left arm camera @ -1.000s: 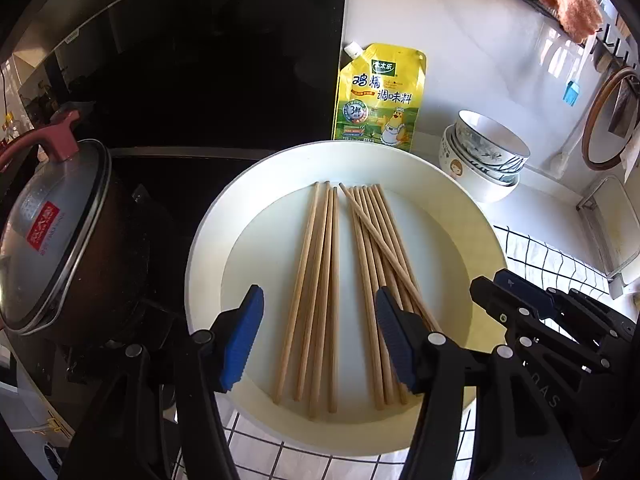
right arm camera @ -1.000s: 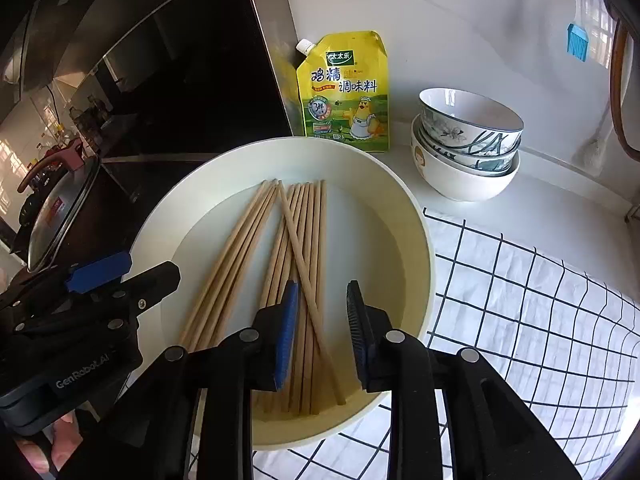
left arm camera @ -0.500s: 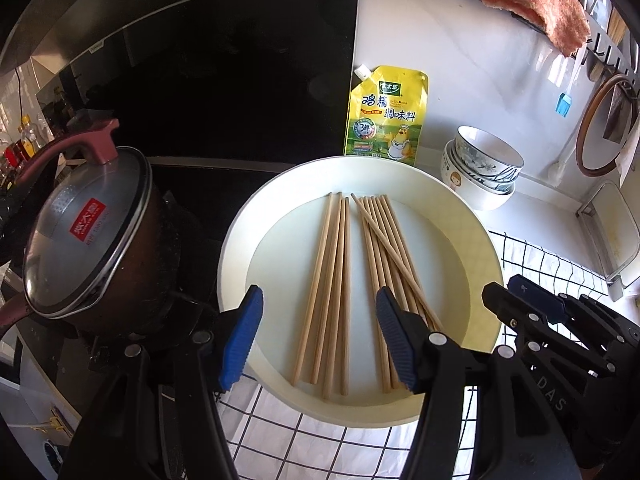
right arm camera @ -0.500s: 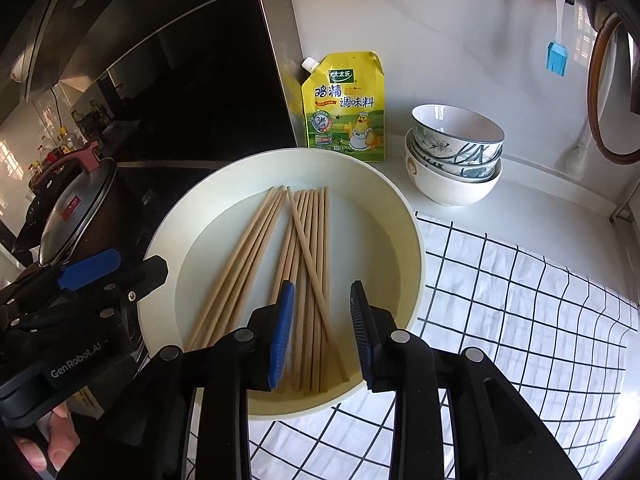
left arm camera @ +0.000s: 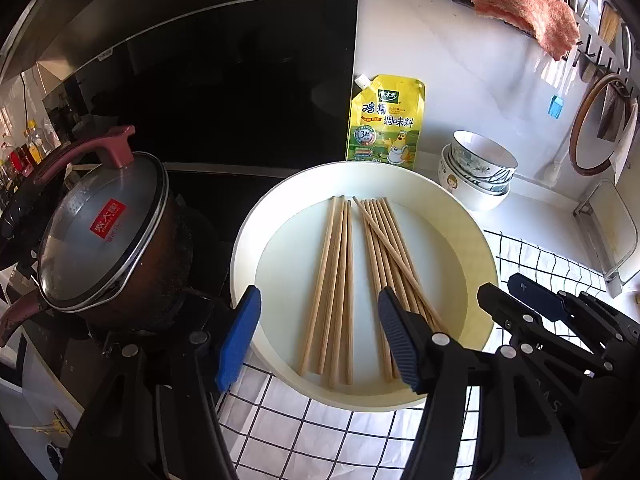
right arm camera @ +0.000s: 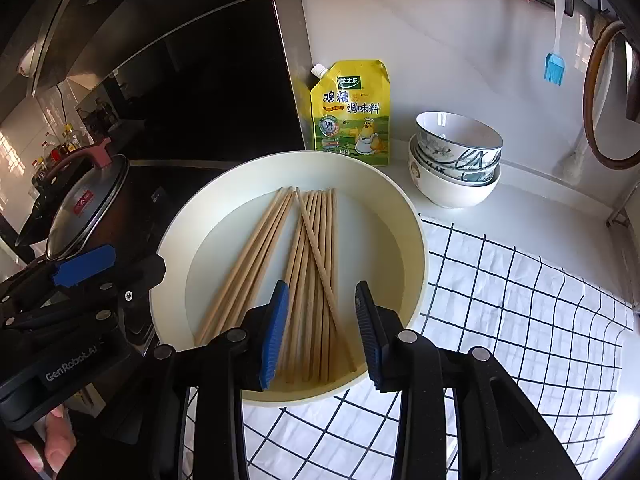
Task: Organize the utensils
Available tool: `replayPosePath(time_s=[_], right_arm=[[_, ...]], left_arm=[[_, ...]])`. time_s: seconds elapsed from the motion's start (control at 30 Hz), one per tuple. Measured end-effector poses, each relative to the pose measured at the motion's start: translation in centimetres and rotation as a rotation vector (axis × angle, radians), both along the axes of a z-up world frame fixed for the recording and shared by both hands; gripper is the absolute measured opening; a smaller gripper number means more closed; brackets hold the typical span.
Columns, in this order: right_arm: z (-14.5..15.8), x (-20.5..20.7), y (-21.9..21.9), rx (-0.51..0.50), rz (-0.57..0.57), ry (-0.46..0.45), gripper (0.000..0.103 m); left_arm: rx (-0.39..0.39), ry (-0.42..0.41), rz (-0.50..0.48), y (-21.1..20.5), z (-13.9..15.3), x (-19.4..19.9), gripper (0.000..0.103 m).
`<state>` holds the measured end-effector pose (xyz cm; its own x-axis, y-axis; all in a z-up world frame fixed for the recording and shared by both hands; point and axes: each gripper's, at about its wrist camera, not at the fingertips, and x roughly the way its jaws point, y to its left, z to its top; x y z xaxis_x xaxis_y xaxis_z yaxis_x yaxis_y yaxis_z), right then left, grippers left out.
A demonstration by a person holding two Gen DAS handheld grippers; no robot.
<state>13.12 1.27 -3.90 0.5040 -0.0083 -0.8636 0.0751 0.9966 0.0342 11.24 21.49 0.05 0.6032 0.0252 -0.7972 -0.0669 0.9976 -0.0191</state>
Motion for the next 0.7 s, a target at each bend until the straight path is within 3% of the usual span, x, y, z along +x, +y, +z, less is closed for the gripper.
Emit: replayPosePath(time_s=[0.47, 0.7], right_arm=[[0.34, -0.36, -0.05, -0.020, -0.014, -0.006, 0.039], [0.20, -0.42, -0.14, -0.020, -0.016, -0.003, 0.040]], left_arm=[[0.009, -0.008, -0.007, -0.40, 0.39, -0.43, 0.067], [0.012, -0.012, -0.005, -0.60, 0.40, -0.54, 0.081]])
